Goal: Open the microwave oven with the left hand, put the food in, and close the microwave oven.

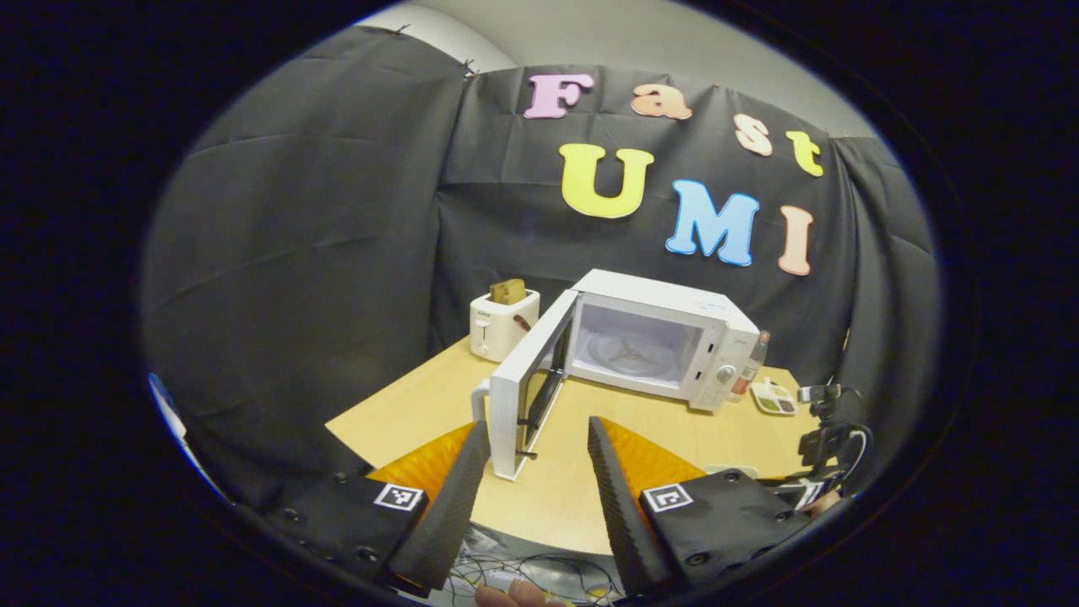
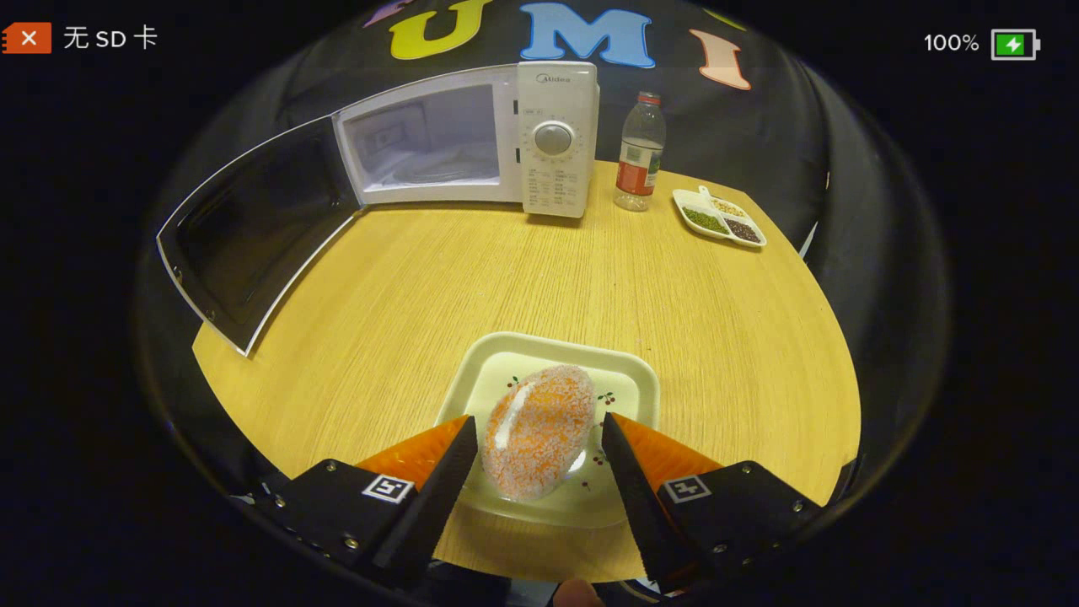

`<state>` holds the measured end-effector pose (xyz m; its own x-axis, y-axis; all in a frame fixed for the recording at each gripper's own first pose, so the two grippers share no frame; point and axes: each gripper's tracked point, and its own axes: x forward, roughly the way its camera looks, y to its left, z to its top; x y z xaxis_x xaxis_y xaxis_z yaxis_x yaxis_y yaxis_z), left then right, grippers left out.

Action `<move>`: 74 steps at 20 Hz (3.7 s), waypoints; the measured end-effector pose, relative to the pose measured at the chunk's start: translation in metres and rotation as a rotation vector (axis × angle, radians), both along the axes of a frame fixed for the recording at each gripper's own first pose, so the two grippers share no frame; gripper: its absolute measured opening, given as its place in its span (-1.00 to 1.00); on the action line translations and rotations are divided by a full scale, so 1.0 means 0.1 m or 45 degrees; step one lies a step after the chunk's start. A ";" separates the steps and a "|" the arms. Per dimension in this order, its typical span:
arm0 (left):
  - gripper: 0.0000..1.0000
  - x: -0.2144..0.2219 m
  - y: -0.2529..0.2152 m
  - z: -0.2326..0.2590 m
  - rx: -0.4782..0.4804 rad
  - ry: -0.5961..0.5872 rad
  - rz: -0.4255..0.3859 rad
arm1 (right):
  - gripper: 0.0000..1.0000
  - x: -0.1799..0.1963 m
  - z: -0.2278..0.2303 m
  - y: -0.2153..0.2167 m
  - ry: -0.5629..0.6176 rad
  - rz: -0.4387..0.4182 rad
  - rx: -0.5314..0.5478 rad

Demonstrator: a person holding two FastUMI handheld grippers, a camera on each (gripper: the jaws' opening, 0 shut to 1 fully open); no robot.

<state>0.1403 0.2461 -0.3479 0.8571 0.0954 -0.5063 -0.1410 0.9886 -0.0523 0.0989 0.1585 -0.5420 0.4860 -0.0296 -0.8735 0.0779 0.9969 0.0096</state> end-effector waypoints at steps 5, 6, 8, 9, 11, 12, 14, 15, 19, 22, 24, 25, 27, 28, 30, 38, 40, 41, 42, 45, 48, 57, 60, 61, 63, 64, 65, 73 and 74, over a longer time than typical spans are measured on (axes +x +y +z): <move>0.59 -0.37 -0.34 0.19 0.076 0.035 0.083 | 0.80 0.08 -0.22 0.08 -0.012 0.046 0.022; 0.59 -0.44 -0.39 0.21 0.083 0.039 0.098 | 0.71 0.03 -0.22 0.08 0.006 0.062 0.022; 0.59 -0.54 -0.48 0.26 0.091 0.050 0.115 | 0.60 0.02 -0.22 0.09 0.016 0.057 0.053; 0.59 -0.58 -0.51 0.29 0.096 0.055 0.122 | 0.52 0.02 -0.19 0.09 0.019 0.060 0.079; 0.65 -0.65 -0.52 0.41 0.105 0.038 0.137 | 0.52 0.04 -0.15 0.05 0.021 0.056 0.117; 0.60 -0.69 -0.52 0.49 0.102 0.024 0.143 | 0.34 0.03 -0.10 0.05 0.026 0.047 0.152; 0.59 -0.78 -0.52 0.62 0.082 -0.001 0.142 | 0.34 0.07 0.05 0.06 0.009 0.009 0.239; 0.70 -0.81 -0.52 0.68 0.071 -0.016 0.137 | 0.34 0.10 0.16 0.11 0.007 -0.006 0.312; 0.49 -0.92 -0.44 0.92 0.036 -0.081 0.094 | 0.33 0.23 0.66 0.31 -0.067 -0.058 0.443; 0.49 -1.05 -0.36 1.12 -0.011 -0.140 0.050 | 0.33 0.40 1.01 0.59 -0.163 -0.064 0.476; 0.48 -1.08 -0.24 1.26 -0.026 -0.206 0.037 | 0.33 0.55 1.18 0.78 -0.223 -0.067 0.476; 0.48 -1.10 -0.16 1.29 -0.025 -0.202 0.044 | 0.33 0.65 1.25 0.89 -0.246 -0.074 0.487; 0.46 -1.12 -0.02 1.36 -0.024 -0.221 0.060 | 0.33 0.87 1.30 1.10 -0.276 -0.097 0.507; 0.46 -1.12 0.03 1.40 -0.026 -0.230 0.069 | 0.32 0.97 1.29 1.19 -0.279 -0.118 0.521; 0.46 -1.07 0.13 1.44 -0.019 -0.229 0.094 | 0.32 1.20 1.20 1.32 -0.272 -0.159 0.540; 0.58 -0.78 0.32 1.17 -0.002 -0.119 0.243 | 0.32 2.09 0.80 1.57 -0.281 -0.254 0.624; 0.58 -0.71 0.33 1.05 0.003 -0.069 0.274 | 0.32 2.22 0.71 1.64 -0.284 -0.259 0.660; 0.58 -0.69 0.33 1.01 0.007 -0.054 0.284 | 0.32 2.27 0.67 1.66 -0.287 -0.264 0.666; 0.58 -0.69 0.31 0.97 0.006 -0.045 0.289 | 0.32 2.30 0.62 1.68 -0.286 -0.265 0.669; 0.48 -0.71 0.26 0.96 0.000 -0.055 0.279 | 0.33 2.27 0.63 1.67 -0.315 -0.254 0.641; 0.48 -0.86 0.18 1.05 0.012 -0.068 0.233 | 0.32 2.03 1.04 1.63 -0.424 -0.209 0.580; 0.69 -1.11 0.12 1.21 -0.002 -0.140 0.147 | 0.32 1.06 2.51 1.65 -0.757 -0.136 0.489; 0.46 -1.12 0.16 1.20 0.006 -0.137 0.136 | 0.32 1.03 2.86 1.87 -0.864 -0.069 0.423; 0.48 -1.10 0.18 1.20 0.006 -0.139 0.132 | 0.31 1.11 2.91 2.00 -0.899 -0.038 0.430; 0.48 -1.05 0.25 1.16 0.015 -0.129 0.138 | 0.31 1.27 2.80 2.21 -0.869 -0.038 0.495; 0.46 -1.01 0.30 1.17 0.021 -0.127 0.149 | 0.32 1.41 2.65 2.20 -0.838 -0.065 0.503; 0.46 -0.98 0.34 1.17 0.022 -0.130 0.156 | 0.31 1.58 2.51 2.14 -0.825 -0.108 0.495; 0.58 -0.72 0.66 1.07 0.077 -0.044 0.250 | 0.34 2.81 1.35 1.85 -0.753 -0.217 0.237; 0.58 -0.69 0.67 1.04 0.083 -0.031 0.260 | 0.35 2.93 1.15 1.84 -0.714 -0.234 0.227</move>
